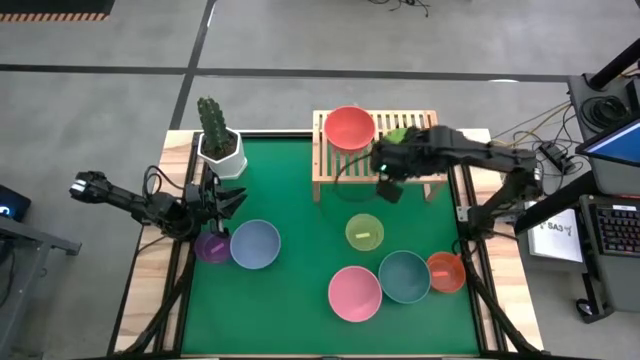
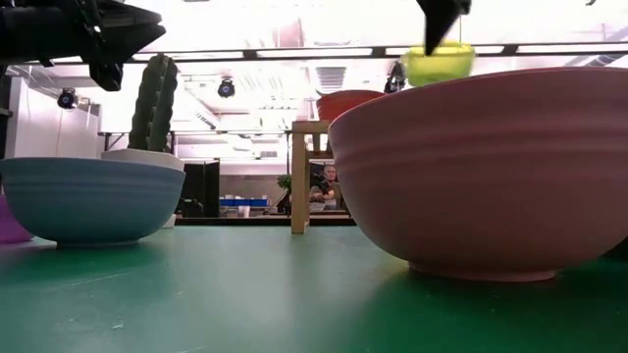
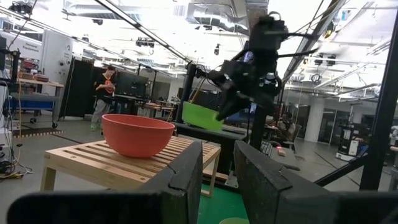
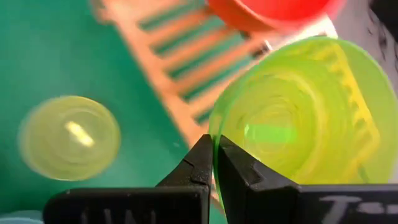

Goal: Place and stack bowls onto a shelf
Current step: Put the light green bowl on the shelf

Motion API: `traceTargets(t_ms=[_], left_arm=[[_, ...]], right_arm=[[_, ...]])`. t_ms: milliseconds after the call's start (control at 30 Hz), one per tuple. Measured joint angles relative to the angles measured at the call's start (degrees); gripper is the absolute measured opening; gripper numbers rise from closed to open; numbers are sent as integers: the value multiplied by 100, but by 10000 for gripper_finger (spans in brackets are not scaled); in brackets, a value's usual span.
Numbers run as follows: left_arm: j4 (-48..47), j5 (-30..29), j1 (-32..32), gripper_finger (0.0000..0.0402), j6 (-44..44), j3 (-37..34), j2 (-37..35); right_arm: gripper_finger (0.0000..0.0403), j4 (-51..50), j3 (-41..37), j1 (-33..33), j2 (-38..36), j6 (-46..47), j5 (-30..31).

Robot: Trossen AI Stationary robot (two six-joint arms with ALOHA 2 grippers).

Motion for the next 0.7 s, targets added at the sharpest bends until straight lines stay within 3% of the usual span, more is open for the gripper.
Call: traceTargets(t_ms=[200,400,700], left_arm=[[-11,0,0,77,0,0,-2],[-9,0,0,77,-2,0,-2],[-9,0,-1,77,-2,0,-2]], right_arm=[[8,624,-1063,-1168,-607,-614,-49],[8,1703,-1662,-2164,-706,-1536,-794],[9,1879,-1718,-2632,-304,-1978,-984]])
